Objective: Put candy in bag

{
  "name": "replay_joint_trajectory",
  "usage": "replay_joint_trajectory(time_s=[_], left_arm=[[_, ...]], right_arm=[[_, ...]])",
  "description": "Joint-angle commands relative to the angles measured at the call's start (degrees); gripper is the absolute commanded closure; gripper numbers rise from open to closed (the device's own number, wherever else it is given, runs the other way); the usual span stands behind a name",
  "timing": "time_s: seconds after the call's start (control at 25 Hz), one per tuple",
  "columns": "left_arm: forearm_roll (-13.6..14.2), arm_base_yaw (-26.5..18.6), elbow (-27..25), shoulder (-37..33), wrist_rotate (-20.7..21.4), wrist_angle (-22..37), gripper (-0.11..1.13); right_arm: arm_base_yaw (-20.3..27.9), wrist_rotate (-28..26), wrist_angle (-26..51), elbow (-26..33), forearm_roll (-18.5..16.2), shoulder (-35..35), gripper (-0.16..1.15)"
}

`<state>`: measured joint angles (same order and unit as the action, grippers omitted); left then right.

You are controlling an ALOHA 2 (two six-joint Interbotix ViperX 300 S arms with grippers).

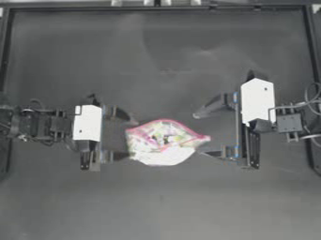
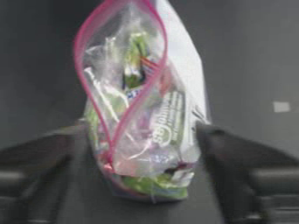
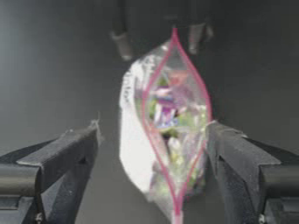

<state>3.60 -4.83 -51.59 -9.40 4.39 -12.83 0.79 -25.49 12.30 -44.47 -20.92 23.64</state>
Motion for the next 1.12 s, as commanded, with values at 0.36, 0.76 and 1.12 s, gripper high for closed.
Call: replay_joint_trajectory(time_s=[0.36, 0.76, 1.12], left_arm=[[-0.7, -1.1, -0.7, -5.8, 0.0, -0.2, 0.01], [-1.2, -2.5, -4.3, -16.6, 0.0, 1.4, 0.01], [-1.3, -2.5, -6.2, -28.8, -0.1, 6.2, 0.03]], right_arm=[[0.0, -0.1, -1.0, -0.4, 0.1, 2.0, -0.02], [1.6, -0.1, -4.7, -4.7, -0.4, 7.6, -0.02], [4.4, 0.1, -10.1, -9.9, -0.6, 13.5, -0.01]])
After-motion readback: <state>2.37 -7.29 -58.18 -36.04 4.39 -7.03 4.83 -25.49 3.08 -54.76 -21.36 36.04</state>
